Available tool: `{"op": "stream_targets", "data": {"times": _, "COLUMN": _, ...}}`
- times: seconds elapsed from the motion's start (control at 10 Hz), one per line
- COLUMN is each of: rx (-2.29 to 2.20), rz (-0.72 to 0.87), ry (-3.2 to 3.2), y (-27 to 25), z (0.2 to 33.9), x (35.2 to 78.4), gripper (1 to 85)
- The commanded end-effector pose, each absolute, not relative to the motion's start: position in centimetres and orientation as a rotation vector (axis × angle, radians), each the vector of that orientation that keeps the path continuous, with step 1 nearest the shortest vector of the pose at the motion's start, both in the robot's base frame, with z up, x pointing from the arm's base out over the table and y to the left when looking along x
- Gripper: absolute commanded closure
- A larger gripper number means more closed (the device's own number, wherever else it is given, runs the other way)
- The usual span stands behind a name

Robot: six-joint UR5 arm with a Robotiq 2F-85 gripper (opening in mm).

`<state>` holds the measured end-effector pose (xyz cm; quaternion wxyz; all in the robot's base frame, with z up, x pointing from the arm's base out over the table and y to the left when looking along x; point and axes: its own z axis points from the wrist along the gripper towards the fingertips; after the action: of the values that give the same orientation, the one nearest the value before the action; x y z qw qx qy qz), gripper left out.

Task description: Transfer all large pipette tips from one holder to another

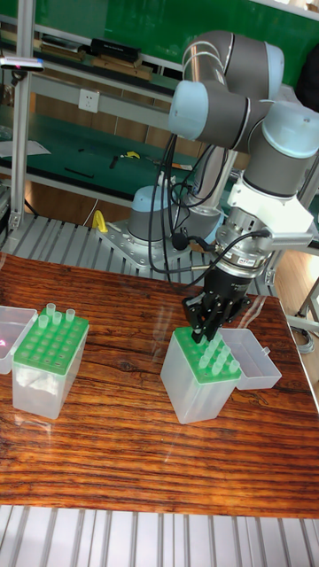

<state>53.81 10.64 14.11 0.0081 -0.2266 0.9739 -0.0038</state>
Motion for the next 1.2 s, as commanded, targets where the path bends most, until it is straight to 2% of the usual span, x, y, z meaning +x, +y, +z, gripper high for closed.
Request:
{"op": "stream_targets", "data": {"times": 0.0, "rx": -0.707, "rz": 0.004, "ry": 3.032, "y": 10.87, "z": 14.24, "x": 54.03, "gripper": 56.7}}
{"op": "stream_targets", "data": {"times": 0.7, "rx": -0.706, "rz": -0.009, "ry": 3.009, "y": 10.77, "z": 14.25, "x": 54.63, "gripper": 60.3}}
{"op": "stream_targets", "data": {"times": 0.9, "rx": -0.696, "rz": -0.003, "ry": 3.007, "y": 10.97, "z": 14.21, "x": 54.7, "gripper": 63.7}}
{"op": "stream_targets", "data": {"times": 1.1, "rx": -0.684, "rz": 0.002, "ry": 3.009, "y": 11.12, "z": 14.25, "x": 54.63, "gripper": 72.0}}
